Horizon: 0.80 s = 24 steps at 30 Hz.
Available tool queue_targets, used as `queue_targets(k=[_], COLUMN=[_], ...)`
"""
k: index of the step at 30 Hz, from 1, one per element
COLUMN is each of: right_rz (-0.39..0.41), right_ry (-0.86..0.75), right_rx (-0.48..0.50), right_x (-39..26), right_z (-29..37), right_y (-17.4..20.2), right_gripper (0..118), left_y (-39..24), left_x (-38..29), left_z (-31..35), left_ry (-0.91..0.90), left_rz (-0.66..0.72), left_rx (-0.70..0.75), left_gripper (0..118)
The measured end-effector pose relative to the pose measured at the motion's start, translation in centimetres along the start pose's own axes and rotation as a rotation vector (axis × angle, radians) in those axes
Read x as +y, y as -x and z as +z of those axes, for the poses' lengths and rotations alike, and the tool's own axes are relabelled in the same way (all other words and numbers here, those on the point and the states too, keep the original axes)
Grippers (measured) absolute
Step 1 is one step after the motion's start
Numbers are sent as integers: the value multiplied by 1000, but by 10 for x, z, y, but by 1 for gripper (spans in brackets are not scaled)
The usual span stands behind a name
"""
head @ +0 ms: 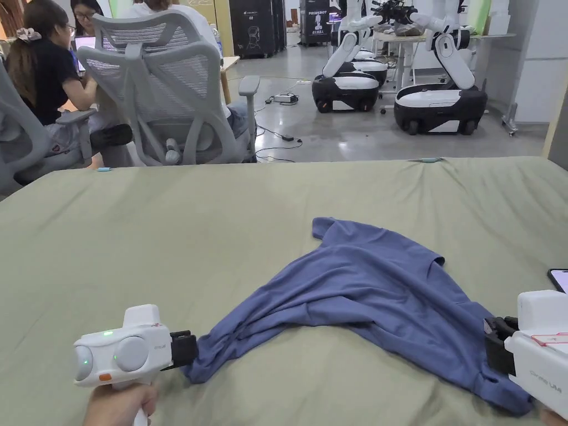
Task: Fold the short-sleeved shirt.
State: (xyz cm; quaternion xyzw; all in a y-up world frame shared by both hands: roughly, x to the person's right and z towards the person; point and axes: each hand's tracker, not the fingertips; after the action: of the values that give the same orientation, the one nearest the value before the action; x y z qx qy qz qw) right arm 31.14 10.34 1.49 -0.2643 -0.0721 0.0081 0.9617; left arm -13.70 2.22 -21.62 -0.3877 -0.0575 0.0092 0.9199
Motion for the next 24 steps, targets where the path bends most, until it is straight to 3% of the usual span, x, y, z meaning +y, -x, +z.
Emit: queue_targets(k=[4,5,8,10,11,14,17,24], right_rz=[-6,-8,-18,-24,-27,-26,-11,34], right_ry=[16,20,32,34,34,37,35,0], right_rx=[-2,-6,-12,-9,-7,1,7,37], right_x=[-4,-5,-7,-8,-8,-7,0,63], right_z=[-1,-2,-7,-9,-9,-13,-17,-67], right_y=[-2,-3,-4,-4,-4,-4,-3,-12], right_gripper=[0,0,0,0,0,0,0,0], left_y=[-14,-17,-27,-34,-38,-39,-31,-30], left_x=[-9,-9,-14,-19,-21,-15,-2,42], left_z=[0,3,15,22,24,32,51,73], left_ry=[20,12,-7,-16,-17,-13,-83,-216], left_rz=[-60,-72,-147,-208,-233,-235,-108,-146], left_rx=[15,18,-27,-59,-63,-53,-122,-148], left_gripper=[81,76,44,7,3,3,3,3])
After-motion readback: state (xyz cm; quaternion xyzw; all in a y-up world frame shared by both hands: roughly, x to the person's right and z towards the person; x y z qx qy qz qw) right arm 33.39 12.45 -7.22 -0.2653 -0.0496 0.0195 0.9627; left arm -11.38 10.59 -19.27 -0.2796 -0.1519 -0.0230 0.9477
